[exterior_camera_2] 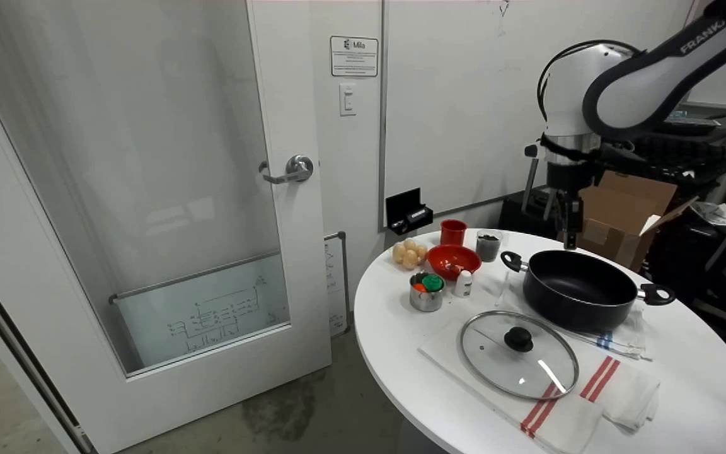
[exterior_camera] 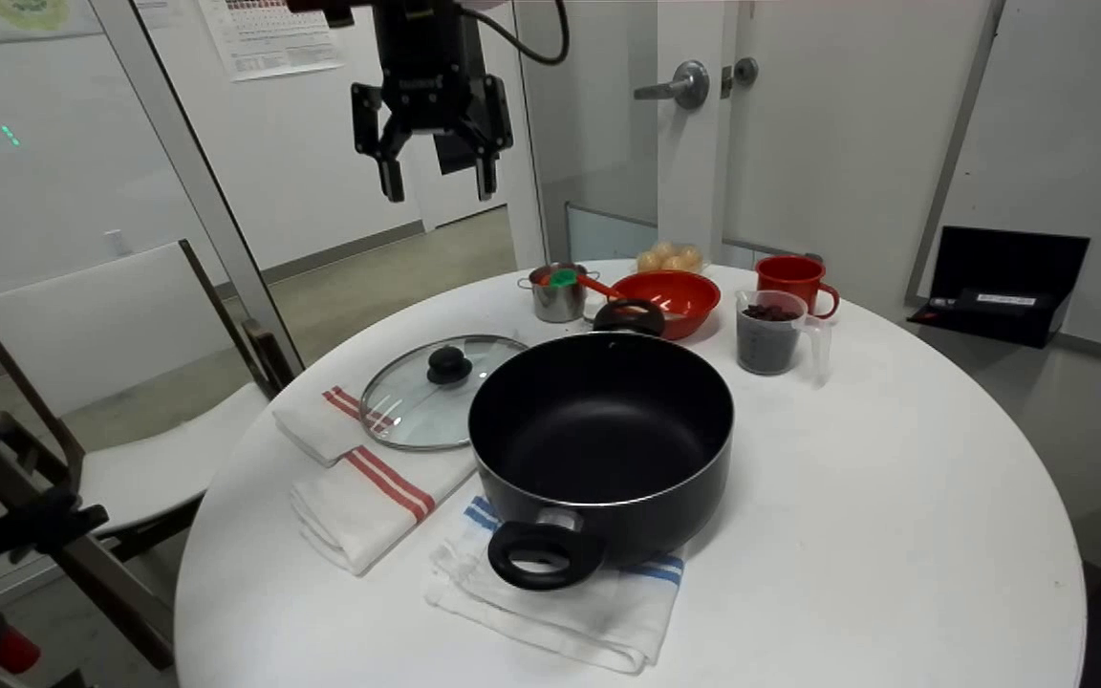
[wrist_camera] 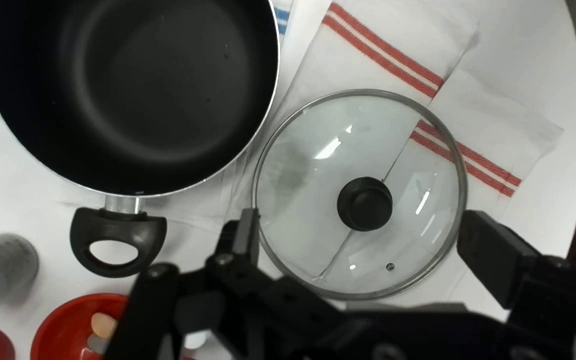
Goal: Put the lid on the pot
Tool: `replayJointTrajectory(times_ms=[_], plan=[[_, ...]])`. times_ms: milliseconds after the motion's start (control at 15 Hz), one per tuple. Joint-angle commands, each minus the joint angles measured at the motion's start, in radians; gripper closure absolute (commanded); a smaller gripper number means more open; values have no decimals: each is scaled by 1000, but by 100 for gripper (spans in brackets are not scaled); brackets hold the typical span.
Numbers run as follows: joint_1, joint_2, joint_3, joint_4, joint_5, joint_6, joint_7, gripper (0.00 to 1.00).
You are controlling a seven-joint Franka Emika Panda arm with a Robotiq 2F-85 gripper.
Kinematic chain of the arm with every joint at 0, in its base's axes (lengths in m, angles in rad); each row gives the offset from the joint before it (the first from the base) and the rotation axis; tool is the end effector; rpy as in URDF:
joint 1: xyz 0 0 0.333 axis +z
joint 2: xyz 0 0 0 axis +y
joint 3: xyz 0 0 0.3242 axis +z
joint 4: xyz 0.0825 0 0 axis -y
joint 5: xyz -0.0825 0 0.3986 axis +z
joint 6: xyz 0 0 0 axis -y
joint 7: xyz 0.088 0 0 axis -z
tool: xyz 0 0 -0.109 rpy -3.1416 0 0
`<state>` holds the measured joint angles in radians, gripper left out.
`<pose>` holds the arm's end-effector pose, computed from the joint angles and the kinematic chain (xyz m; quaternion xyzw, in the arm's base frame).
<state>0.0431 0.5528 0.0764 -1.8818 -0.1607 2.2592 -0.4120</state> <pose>0.6264 0.0690 0.1944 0.9456 0.3116 -0.0902 0.0240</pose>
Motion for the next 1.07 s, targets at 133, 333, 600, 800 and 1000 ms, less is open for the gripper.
replayJointTrajectory(times_ms=[133,333,600,800,1000], plan=[[11,197,12,144,-64,130,-24,0],[11,269,26,184,-68,177,-50,0],[10,331,49,206,-71,205,-97,0],[12,356,64,199,-79,218,-131,0],[9,375,80,187,-84,215,-161,0]])
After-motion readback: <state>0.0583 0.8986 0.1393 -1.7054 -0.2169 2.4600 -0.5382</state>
